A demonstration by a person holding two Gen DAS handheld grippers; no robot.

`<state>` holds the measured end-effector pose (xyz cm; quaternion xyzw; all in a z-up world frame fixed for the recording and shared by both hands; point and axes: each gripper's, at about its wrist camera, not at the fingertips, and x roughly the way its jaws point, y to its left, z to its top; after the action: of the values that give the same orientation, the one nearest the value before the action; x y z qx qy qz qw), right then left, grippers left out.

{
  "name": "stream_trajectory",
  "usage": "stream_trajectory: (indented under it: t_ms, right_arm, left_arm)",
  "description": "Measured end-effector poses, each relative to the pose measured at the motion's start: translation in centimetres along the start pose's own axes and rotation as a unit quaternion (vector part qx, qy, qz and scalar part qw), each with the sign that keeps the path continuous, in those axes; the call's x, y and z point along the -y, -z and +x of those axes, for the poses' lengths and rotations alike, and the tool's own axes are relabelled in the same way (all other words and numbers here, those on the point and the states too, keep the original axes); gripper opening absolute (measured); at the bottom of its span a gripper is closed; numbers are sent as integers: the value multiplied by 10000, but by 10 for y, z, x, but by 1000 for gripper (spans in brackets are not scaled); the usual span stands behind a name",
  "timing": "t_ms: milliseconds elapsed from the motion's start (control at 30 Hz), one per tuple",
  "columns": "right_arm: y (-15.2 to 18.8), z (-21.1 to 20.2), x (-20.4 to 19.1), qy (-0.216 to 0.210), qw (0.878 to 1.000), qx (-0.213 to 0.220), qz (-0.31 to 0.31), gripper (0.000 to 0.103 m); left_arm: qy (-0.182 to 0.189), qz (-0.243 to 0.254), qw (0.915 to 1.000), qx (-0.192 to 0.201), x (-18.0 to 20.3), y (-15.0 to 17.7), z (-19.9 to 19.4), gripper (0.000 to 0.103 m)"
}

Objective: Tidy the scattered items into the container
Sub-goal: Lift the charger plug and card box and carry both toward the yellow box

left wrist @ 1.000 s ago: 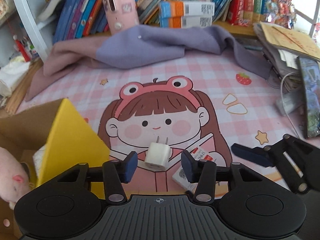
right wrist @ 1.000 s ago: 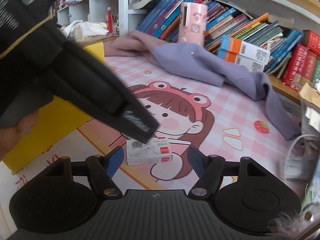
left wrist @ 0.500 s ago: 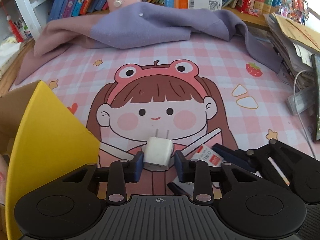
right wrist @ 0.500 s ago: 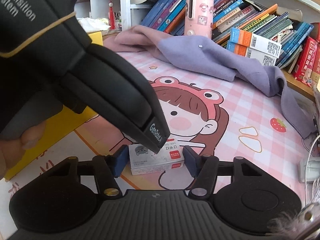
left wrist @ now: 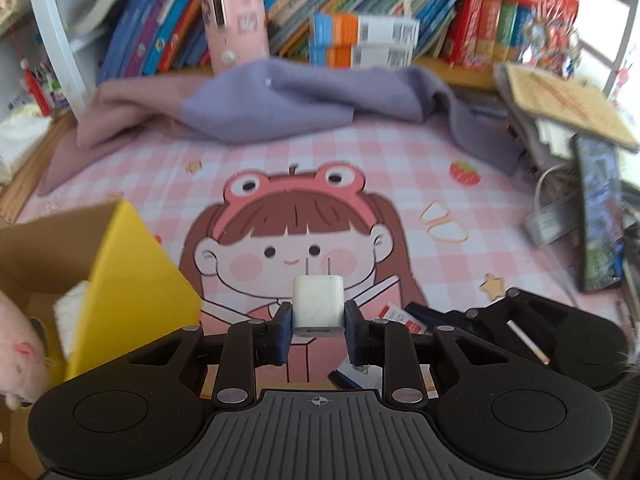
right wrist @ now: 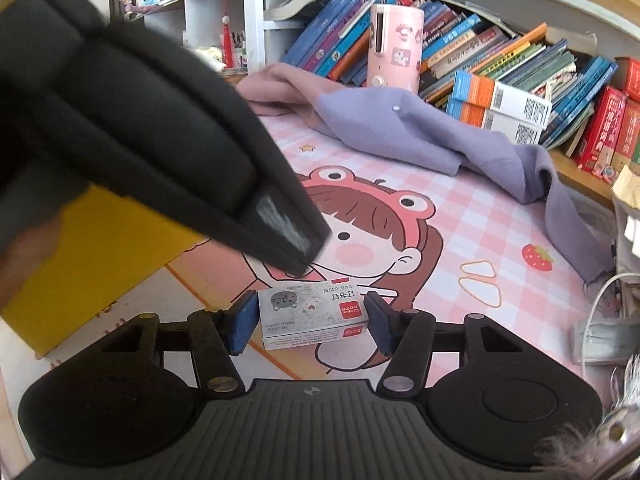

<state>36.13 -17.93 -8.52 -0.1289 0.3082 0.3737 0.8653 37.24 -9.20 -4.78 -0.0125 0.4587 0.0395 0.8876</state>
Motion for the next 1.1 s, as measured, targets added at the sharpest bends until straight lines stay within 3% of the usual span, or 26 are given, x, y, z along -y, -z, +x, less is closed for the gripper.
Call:
stream_trajectory:
  t_ms: [367, 533, 833, 1100]
  right_arm:
    - [-3, -38, -7, 213, 9996, 165, -19, 55]
    - [5, -62, -14, 366, 9993, 95, 71, 55]
    - [20, -108, -32, 876, 9961, 63, 117, 55]
    - [29, -147, -61, 1257, 9919, 35, 184, 55]
  left_arm:
    - [261, 29, 9985, 476, -2, 24, -62, 25]
    - [560, 202, 9969, 513, 1, 41, -80, 25]
    - [1107, 579, 9886, 843, 5, 72, -113, 25]
    - [1396, 730, 9823, 1010, -14, 107, -137, 25]
